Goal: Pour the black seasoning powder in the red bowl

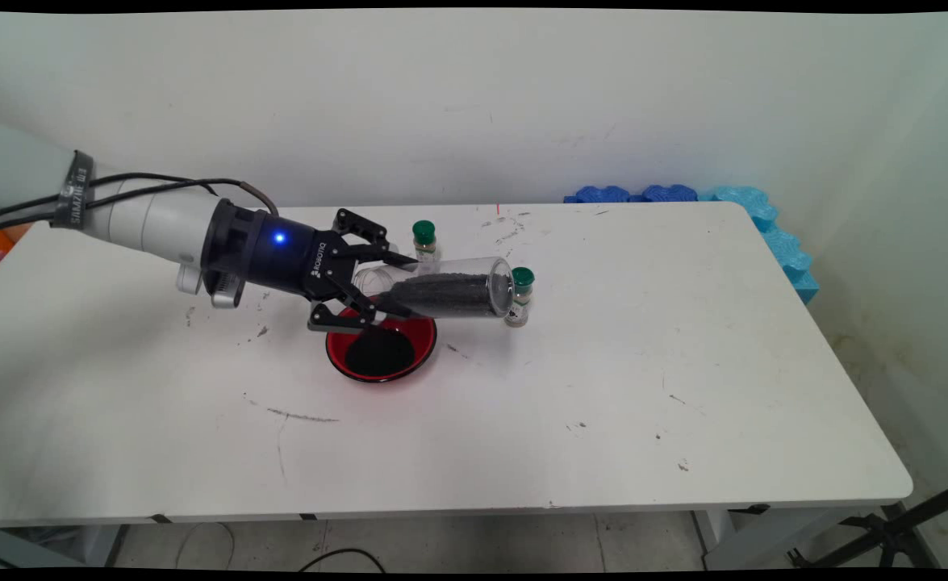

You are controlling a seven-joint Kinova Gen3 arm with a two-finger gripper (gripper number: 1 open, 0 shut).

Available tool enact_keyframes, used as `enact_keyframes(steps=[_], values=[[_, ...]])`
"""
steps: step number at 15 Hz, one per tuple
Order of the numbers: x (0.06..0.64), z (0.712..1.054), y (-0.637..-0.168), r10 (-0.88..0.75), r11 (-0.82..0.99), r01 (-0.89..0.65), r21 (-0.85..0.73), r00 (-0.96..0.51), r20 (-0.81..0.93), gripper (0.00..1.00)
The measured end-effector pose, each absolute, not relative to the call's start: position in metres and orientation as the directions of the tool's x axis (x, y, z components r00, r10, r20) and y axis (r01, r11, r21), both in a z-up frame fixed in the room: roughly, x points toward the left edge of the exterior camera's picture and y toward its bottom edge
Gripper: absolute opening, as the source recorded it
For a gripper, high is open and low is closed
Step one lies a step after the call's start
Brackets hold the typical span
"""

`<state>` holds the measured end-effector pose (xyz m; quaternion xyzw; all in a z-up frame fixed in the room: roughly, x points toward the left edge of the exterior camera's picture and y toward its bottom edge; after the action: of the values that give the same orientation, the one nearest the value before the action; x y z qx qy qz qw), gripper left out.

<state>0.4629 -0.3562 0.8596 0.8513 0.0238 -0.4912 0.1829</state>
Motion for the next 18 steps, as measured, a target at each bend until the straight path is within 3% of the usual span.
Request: enact_keyframes(steps=[10, 18], values=[[0.4641, 0.8592, -0.3566, -0.165, -0.927, 0.207, 0.313, 0.525, -0.835, 0.00], [0.4671, 0.8603, -0.3605, -0.326, -0.890, 0.087, 0.448, 0.566, -0.757, 0.00]])
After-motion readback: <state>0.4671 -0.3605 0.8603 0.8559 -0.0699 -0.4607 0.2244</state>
